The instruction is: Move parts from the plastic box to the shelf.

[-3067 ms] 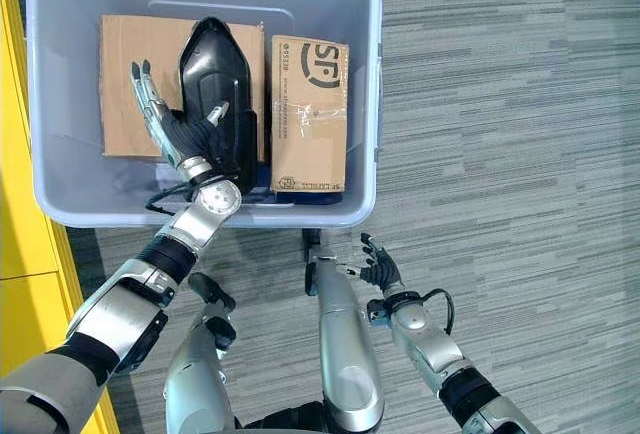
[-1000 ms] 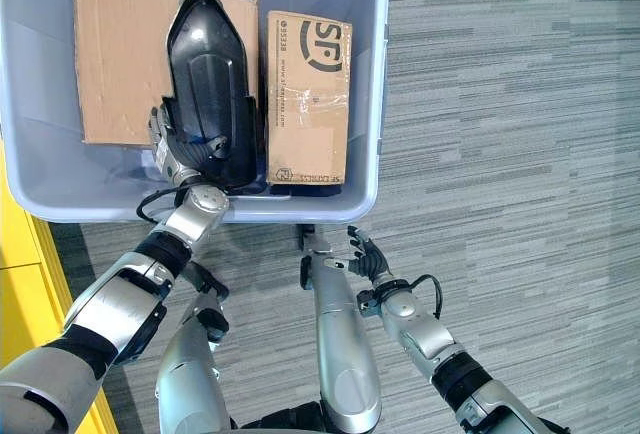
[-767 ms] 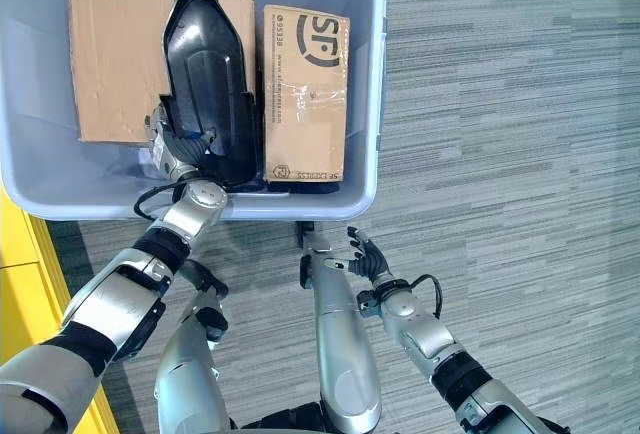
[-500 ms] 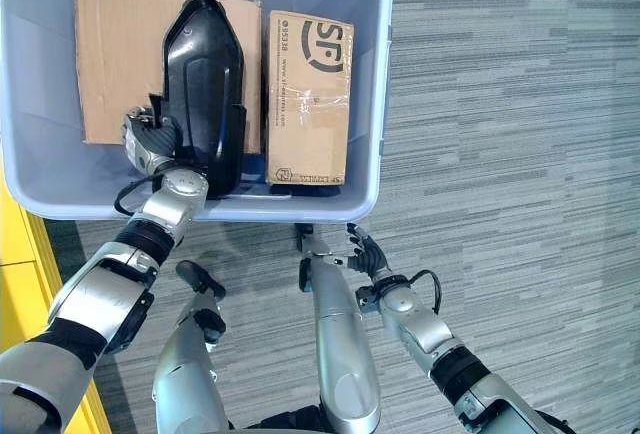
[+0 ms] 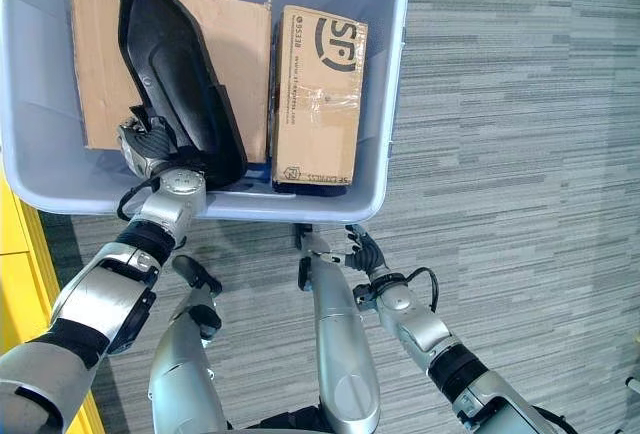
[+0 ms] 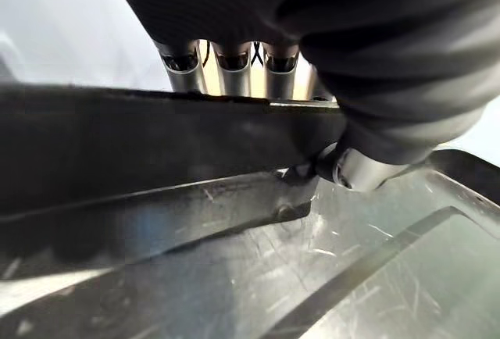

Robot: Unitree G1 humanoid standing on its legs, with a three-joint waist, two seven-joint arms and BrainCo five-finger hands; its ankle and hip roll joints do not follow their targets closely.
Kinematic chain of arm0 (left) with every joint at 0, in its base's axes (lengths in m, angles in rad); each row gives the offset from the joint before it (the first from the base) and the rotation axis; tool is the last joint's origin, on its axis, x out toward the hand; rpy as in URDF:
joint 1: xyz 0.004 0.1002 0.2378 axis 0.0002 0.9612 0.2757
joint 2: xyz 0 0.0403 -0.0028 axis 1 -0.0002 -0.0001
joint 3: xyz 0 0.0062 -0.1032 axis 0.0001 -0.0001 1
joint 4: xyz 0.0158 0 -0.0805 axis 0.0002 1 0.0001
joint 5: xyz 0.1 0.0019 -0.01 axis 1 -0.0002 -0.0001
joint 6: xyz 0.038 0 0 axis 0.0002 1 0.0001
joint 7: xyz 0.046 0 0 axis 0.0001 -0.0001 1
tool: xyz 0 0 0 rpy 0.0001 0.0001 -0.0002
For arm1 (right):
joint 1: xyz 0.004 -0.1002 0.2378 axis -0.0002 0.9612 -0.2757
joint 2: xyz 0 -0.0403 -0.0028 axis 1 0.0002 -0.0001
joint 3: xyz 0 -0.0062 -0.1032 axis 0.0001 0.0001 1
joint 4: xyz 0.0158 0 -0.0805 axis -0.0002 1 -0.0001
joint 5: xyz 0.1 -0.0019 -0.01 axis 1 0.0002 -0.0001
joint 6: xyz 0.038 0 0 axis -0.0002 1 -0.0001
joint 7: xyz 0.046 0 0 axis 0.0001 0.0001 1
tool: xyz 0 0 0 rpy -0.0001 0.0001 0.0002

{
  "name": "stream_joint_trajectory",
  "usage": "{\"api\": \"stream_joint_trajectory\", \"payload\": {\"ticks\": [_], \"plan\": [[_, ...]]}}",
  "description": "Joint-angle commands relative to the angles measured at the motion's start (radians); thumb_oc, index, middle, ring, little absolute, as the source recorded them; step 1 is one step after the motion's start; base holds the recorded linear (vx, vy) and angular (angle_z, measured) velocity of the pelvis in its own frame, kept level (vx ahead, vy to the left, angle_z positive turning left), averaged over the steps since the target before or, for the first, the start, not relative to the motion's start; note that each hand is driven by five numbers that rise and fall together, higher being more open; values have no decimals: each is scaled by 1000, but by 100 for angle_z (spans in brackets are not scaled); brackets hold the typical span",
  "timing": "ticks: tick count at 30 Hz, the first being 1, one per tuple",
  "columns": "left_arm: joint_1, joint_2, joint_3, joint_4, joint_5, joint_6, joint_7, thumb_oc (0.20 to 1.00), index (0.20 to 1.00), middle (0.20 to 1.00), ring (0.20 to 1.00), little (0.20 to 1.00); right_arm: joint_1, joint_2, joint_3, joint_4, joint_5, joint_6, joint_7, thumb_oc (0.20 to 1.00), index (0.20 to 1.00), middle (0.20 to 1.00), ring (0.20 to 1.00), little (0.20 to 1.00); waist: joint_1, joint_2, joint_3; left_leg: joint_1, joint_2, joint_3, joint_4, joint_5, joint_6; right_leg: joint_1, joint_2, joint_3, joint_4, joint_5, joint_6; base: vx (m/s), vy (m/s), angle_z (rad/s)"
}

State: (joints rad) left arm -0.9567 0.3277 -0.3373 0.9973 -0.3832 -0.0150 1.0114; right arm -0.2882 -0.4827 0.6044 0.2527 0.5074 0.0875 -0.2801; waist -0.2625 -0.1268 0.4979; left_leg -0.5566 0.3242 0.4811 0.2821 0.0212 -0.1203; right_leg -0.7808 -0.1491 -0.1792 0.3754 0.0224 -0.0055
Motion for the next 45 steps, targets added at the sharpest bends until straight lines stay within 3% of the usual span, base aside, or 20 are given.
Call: {"api": "stream_joint_trajectory", "payload": {"ticks": [1,4,7,8,9,12,16,19,20,23,24,28,35,36,45], "plan": [[146,-82,44,1,53,-73,7,200,200,200,200,200,15,-8,2,-48,14,-33,3,1000,1000,1000,1000,1000,-9,-13,22,-59,6,-36,73,-26,-17,66,24,-12,43,-119,59,13,61,-4],[165,-35,39,-187,177,-142,83,200,200,200,200,200,60,-31,-34,-86,-20,-12,18,1000,1000,1000,1000,1000,-2,15,22,105,2,-11,21,-30,-6,207,8,-25,15,-137,63,30,114,0],[177,-12,52,-249,206,-166,89,200,200,200,200,200,90,-38,-47,-87,-38,-14,28,1000,1000,1000,1000,1000,3,29,22,181,-1,-8,-1,-33,-2,279,2,-34,4,-145,61,70,70,2],[204,16,85,-328,228,-213,81,200,200,200,200,200,140,-42,-65,-77,-75,-26,55,1000,1000,1000,1000,1000,9,49,12,302,-5,-11,-37,-26,-1,400,-8,-50,-22,-153,53,131,78,12],[208,18,88,-334,239,-226,89,200,200,200,200,200,145,-42,-65,-77,-72,-28,60,1000,1000,1000,1000,1000,9,50,10,311,-5,-10,-42,-25,-2,409,-8,-51,-26,-154,52,206,106,27],[256,45,119,-417,285,-293,93,200,200,200,200,200,199,-37,-68,-67,-115,-53,102,1000,1000,1000,1000,1000,17,73,-55,397,-22,-23,-80,-16,3,515,-18,-57,-59,-167,40,148,64,13],[253,74,150,-482,301,-325,127,200,200,200,200,200,234,-38,-63,-64,-174,-37,137,1000,1000,1000,1000,1000,18,90,-134,491,-39,-30,-115,-2,3,656,-17,-54,-123,-169,37,268,91,13],[237,93,162,-504,301,-312,131,200,200,200,200,200,253,-40,-62,-65,-186,-13,155,1000,1000,1000,1000,1000,14,97,-171,525,-41,-28,-130,3,2,703,-20,-55,-144,-167,40,244,83,2],[212,115,173,-525,287,-305,145,200,200,200,200,200,281,-39,-64,-61,-214,20,183,1000,1000,1000,1000,1000,10,105,-222,569,-46,-23,-153,4,2,759,-22,-58,-166,-163,45,283,86,-2],[188,143,186,-553,252,-277,127,200,200,200,200,200,313,-39,-64,-56,-251,52,221,1000,1000,1000,1000,1000,8,115,-273,612,-50,-16,-194,10,-2,815,-27,-71,-197,-157,56,269,129,1],[187,155,184,-577,217,-242,82,200,200,200,200,200,329,-38,-63,-56,-281,67,247,1000,1000,1000,1000,1000,10,122,-297,635,-49,-11,-223,19,-7,850,-29,-83,-215,-158,62,163,149,-2],[227,148,173,-625,189,-212,21,200,200,200,200,200,344,-32,-69,-73,-304,71,278,1000,1000,1000,1000,1000,18,124,-307,651,-49,-13,-244,27,-8,873,-33,-98,-229,-158,67,50,109,0],[538,70,89,-904,249,-166,-127,200,200,200,200,200,337,5,-53,-124,-331,77,296,1000,1000,1000,1000,1000,109,115,-294,630,-62,-83,-262,32,-3,891,-35,-156,-227,-169,73,-39,125,16],[638,47,72,-974,260,-160,-194,200,200,200,200,200,325,13,-57,-131,-333,81,304,1000,1000,1000,1000,1000,146,110,-289,620,-73,-113,-263,30,2,898,-37,-175,-232,-165,76,-26,128,48],[849,82,28,-1081,301,-215,-417,200,200,200,200,200,298,19,-76,-142,-274,96,257,1000,1000,1000,1000,1000,248,98,-297,623,-114,-162,-318,34,10,932,-66,-250,-273,-120,116,-11,151,40]]}}
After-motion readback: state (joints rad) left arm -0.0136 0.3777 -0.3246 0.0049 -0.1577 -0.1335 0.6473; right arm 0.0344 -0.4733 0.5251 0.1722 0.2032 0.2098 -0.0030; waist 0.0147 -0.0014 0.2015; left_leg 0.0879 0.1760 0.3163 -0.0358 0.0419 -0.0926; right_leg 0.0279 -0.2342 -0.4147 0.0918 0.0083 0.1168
